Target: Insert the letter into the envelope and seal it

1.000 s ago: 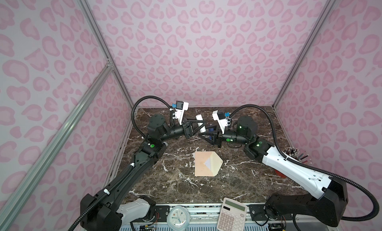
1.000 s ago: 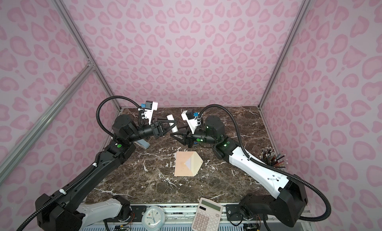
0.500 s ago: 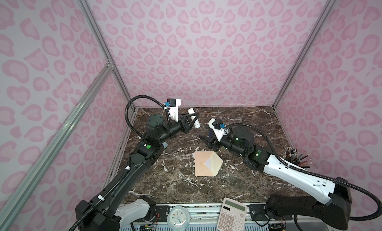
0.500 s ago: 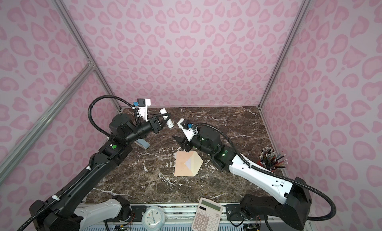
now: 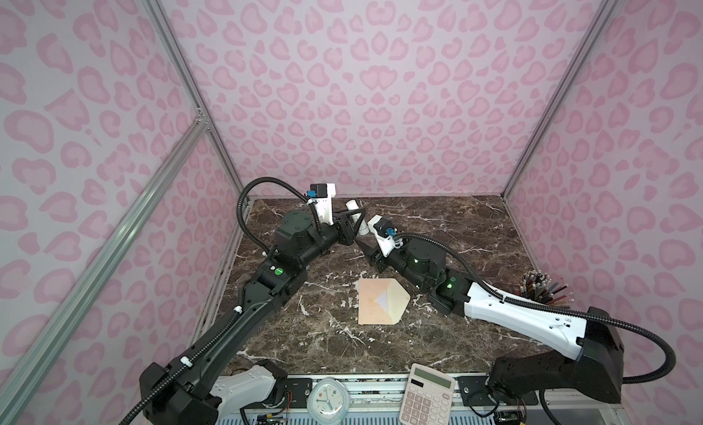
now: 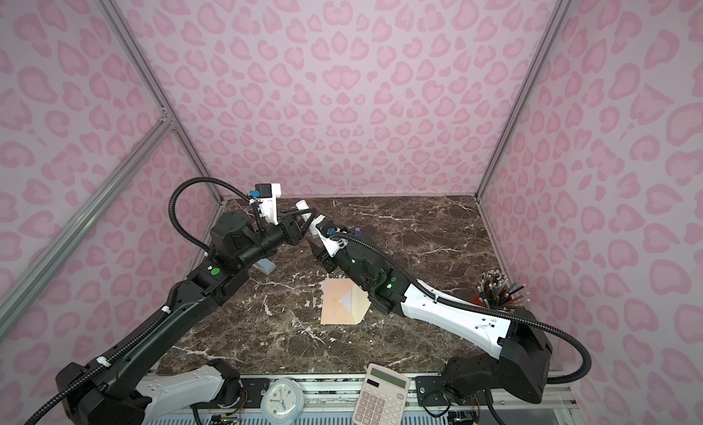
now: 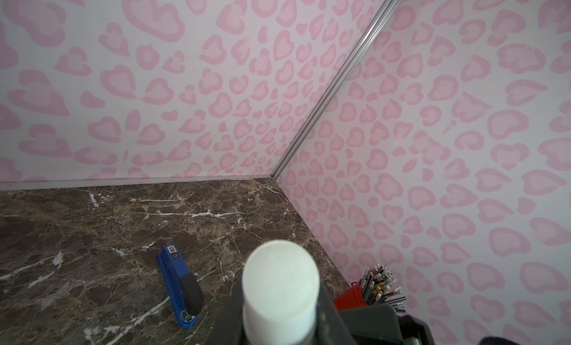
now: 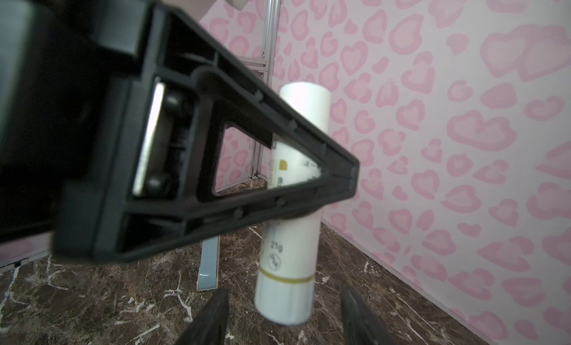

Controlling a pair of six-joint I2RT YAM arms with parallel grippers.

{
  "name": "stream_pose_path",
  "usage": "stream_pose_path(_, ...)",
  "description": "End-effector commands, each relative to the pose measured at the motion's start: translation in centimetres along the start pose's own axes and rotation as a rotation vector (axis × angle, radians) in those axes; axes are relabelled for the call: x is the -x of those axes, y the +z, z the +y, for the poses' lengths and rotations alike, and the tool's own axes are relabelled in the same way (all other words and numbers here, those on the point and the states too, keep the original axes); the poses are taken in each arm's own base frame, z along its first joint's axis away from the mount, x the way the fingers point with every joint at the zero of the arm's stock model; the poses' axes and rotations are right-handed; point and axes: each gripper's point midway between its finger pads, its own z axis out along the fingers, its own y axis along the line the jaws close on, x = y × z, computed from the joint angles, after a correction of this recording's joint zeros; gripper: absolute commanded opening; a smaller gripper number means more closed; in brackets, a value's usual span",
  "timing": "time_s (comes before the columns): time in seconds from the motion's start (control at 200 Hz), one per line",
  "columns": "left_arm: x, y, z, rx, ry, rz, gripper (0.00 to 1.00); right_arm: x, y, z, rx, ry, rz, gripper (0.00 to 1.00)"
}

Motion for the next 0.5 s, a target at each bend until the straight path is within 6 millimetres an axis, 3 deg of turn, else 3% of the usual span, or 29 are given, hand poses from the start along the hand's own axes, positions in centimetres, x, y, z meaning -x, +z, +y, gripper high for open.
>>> stream_pose_path(0.0, 0.92, 0.1, -0.49, -0.009, 0.013, -0.036, 0.03, 1.2, 0.31, 0.03, -0.023, 0.021, -0.049, 0.58)
stream_pose_path(0.18, 0.73, 0.24, -0.54, -0.011, 0.017, -0.031, 0.04, 0.94, 0.54, -0.64, -0.069, 0.025, -0.044, 0.49)
stream_pose_path(0.495, 0.22, 0.22, -0.45, -0.012, 0.019, -0.017, 0.03, 1.12, 0.71, -0.68, -0.07, 0.011, -0.036, 0.24)
